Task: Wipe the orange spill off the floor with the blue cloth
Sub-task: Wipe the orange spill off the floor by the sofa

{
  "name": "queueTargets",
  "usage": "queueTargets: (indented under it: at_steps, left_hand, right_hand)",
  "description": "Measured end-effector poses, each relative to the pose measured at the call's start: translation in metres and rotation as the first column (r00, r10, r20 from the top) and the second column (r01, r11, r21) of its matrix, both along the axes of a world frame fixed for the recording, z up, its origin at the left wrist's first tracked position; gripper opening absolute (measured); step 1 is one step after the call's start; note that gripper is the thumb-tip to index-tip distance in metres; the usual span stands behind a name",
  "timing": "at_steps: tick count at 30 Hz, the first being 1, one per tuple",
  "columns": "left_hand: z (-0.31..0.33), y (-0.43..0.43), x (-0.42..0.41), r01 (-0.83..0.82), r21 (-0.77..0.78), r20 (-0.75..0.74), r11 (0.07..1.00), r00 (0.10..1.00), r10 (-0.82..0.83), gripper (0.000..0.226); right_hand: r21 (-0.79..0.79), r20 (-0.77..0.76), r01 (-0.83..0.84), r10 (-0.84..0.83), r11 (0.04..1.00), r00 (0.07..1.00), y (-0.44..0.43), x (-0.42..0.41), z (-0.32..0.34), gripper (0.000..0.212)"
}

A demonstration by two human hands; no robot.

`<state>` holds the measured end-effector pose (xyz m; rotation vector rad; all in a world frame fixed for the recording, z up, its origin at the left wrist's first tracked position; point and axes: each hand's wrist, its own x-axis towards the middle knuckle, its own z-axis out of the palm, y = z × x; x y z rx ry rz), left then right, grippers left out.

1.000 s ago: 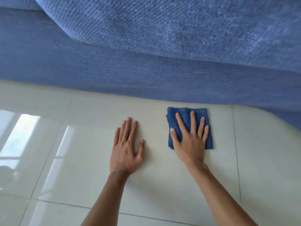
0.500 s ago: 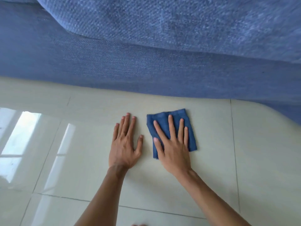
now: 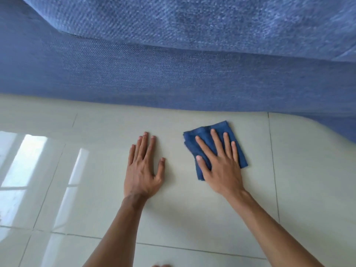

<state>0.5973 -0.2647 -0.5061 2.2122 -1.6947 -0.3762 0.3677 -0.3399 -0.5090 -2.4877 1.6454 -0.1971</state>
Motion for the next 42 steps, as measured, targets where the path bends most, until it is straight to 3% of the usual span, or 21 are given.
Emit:
queueTargets:
  at_steps: [3, 5, 7, 9, 11, 13, 14, 16, 18, 20, 23, 26, 28, 30, 32, 33, 35, 37, 39, 41, 42]
  left_hand:
    - [-0.001, -0.002, 0.000, 0.000, 0.007, 0.014, 1.000, 1.000, 0.000, 0.071]
    - [0.000, -0.001, -0.001, -0.004, 0.013, 0.018, 1.000, 1.000, 0.004, 0.071]
    - [0.001, -0.001, 0.000, 0.004, 0.021, 0.014, 1.000, 1.000, -0.004, 0.070]
    - [0.001, 0.000, 0.000, -0.004, 0.021, 0.012, 1.000, 1.000, 0.004, 0.070]
    - [-0.001, 0.000, -0.002, 0.002, 0.014, 0.021, 1.000, 1.000, -0.002, 0.071]
    - [-0.002, -0.001, -0.001, 0.006, 0.006, 0.024, 1.000, 1.000, -0.006, 0.071]
    - [-0.002, 0.000, -0.001, 0.005, 0.011, 0.025, 1.000, 1.000, -0.005, 0.071]
    - [-0.001, 0.000, -0.004, 0.001, 0.021, 0.029, 1.000, 1.000, -0.001, 0.071]
    - [0.000, 0.000, -0.005, -0.001, 0.041, 0.044, 0.999, 0.999, -0.001, 0.072]
    - [0.000, 0.000, -0.006, -0.001, 0.041, 0.059, 0.999, 0.998, -0.001, 0.073]
    - [-0.002, -0.002, -0.012, -0.019, 0.056, 0.042, 0.998, 0.999, 0.017, 0.078]
    - [-0.001, -0.002, -0.020, -0.059, 0.081, 0.068, 0.995, 0.996, 0.054, 0.080]
    - [0.000, -0.001, -0.022, -0.048, 0.092, 0.076, 0.995, 0.996, 0.041, 0.082]
    - [0.001, 0.000, -0.020, -0.044, 0.093, 0.091, 0.995, 0.995, 0.035, 0.084]
    - [0.002, -0.002, -0.020, -0.050, 0.096, 0.092, 0.994, 0.995, 0.041, 0.085]
    - [0.002, -0.002, -0.020, -0.055, 0.101, 0.091, 0.993, 0.995, 0.046, 0.085]
    - [0.003, -0.002, -0.019, -0.059, 0.103, 0.085, 0.993, 0.995, 0.050, 0.085]
    - [0.004, -0.002, -0.018, -0.065, 0.100, 0.073, 0.993, 0.996, 0.058, 0.086]
    - [0.005, -0.001, -0.019, -0.071, 0.097, 0.072, 0.993, 0.995, 0.064, 0.085]
    - [0.004, -0.002, -0.020, -0.071, 0.092, 0.076, 0.993, 0.995, 0.064, 0.085]
    - [0.004, -0.003, -0.019, -0.073, 0.094, 0.074, 0.993, 0.995, 0.067, 0.086]
  right_hand:
    - [0.085, 0.072, 0.494, -0.500, 0.865, 0.863, -0.025, 0.050, -0.003, 0.056]
    - [0.042, 0.045, 0.331, -0.332, 0.943, 0.942, 0.000, 0.067, -0.001, 0.056]
    - [0.029, -0.012, -0.065, 0.065, 0.997, 0.998, 0.031, 0.028, 0.001, 0.056]
    - [0.033, -0.052, -0.145, 0.146, 0.989, 0.988, 0.025, -0.022, 0.000, 0.057]
    - [0.048, 0.014, 0.232, -0.233, 0.972, 0.972, -0.006, -0.028, -0.001, 0.059]
    - [0.095, 0.044, 0.513, -0.519, 0.853, 0.854, -0.019, 0.010, -0.004, 0.060]
    - [0.099, 0.027, 0.498, -0.503, 0.861, 0.864, -0.010, 0.025, -0.001, 0.059]
    - [0.050, -0.013, 0.164, -0.164, 0.985, 0.986, 0.017, 0.017, -0.001, 0.057]
    - [0.045, -0.047, -0.109, 0.111, 0.993, 0.993, 0.026, -0.039, 0.001, 0.057]
    - [0.044, -0.030, 0.105, -0.104, 0.994, 0.994, 0.007, -0.077, 0.003, 0.057]
    - [0.111, 0.046, 0.569, -0.576, 0.815, 0.816, -0.007, -0.050, 0.001, 0.060]
    - [0.023, 0.008, 0.225, -0.226, 0.974, 0.974, 0.034, -0.037, -0.001, 0.057]
    - [0.009, -0.036, 0.010, -0.010, 1.000, 0.999, 0.034, -0.077, -0.001, 0.057]
    - [0.006, -0.008, 0.226, -0.226, 0.974, 0.974, 0.008, -0.086, -0.001, 0.058]
    - [0.080, 0.039, 0.550, -0.554, 0.831, 0.832, -0.008, -0.054, -0.003, 0.060]
    - [0.084, 0.031, 0.550, -0.554, 0.831, 0.832, -0.004, -0.035, 0.000, 0.060]
    - [0.022, -0.002, 0.246, -0.246, 0.969, 0.969, 0.022, -0.029, -0.002, 0.060]
    - [0.005, -0.054, -0.047, 0.047, 0.999, 0.997, 0.029, -0.067, -0.001, 0.059]
    - [0.013, -0.011, 0.178, -0.178, 0.984, 0.984, 0.006, -0.081, -0.002, 0.058]
    - [0.096, 0.074, 0.576, -0.583, 0.812, 0.809, -0.013, -0.048, -0.003, 0.058]
    - [0.114, 0.085, 0.630, -0.640, 0.768, 0.764, -0.010, -0.022, 0.000, 0.058]
